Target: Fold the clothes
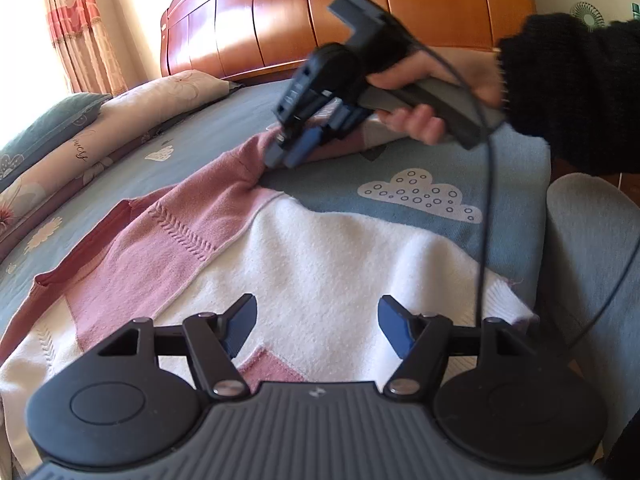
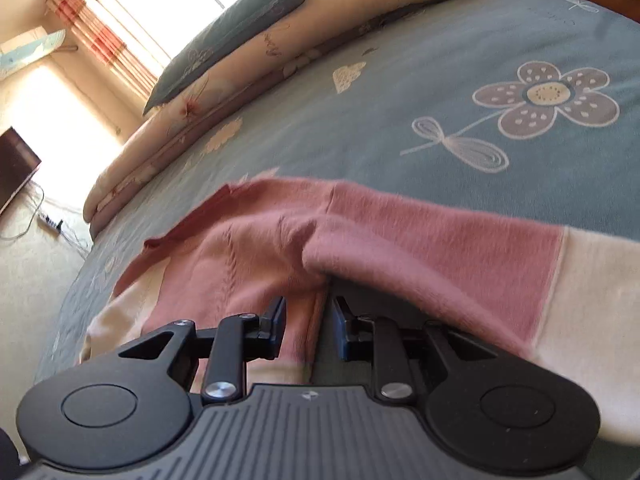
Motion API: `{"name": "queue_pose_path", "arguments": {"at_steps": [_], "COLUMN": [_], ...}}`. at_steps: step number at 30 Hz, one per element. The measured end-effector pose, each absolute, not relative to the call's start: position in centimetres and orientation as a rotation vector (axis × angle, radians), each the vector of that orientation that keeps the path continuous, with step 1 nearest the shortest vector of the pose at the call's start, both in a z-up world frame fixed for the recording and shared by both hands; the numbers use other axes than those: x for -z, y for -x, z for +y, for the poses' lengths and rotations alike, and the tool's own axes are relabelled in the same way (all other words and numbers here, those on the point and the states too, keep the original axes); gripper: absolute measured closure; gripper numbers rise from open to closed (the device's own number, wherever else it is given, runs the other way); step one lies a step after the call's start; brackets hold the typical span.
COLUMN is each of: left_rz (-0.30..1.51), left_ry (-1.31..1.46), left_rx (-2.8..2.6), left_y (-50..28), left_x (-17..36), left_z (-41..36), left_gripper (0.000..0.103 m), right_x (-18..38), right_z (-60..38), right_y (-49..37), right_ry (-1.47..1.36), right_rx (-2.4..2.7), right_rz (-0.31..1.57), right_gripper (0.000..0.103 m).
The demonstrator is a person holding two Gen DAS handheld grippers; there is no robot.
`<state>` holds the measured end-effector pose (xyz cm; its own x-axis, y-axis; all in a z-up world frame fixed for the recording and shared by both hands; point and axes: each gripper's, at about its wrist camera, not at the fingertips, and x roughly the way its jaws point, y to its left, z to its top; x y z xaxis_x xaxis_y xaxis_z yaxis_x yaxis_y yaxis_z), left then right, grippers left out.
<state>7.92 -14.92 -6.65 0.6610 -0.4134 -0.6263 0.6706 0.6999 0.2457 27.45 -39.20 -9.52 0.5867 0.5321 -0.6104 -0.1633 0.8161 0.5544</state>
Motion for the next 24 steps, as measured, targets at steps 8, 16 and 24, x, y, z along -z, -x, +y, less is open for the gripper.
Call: {"name": "queue_pose_path", "arguments": {"at_steps": [8, 16, 24], "left_rz": [0.565, 0.558, 0.534], "left_ry": [-0.487, -0.490, -0.496], "left_rx": [0.630, 0.601, 0.572], "left_y": [-7.3, -6.5, -5.6], "left_x": [6.4, 6.1, 5.2], "left_z": [-14.8, -14.3, -13.5], "left_gripper": [0.035, 0.034, 0.034], "right_x": [11.7, 11.2, 8.9], "right_z": [-37.1, -32.2, -34.6], "right_y": [-21.0, -17.7, -18.0], "right_ry": [-0.452, -0.169, -0.172], "right_rx": [-0.429, -0.305, -0.312], "right_rz": [0.938, 0.835, 0.835], "right_gripper": [0.074, 0.073, 0.090]}}
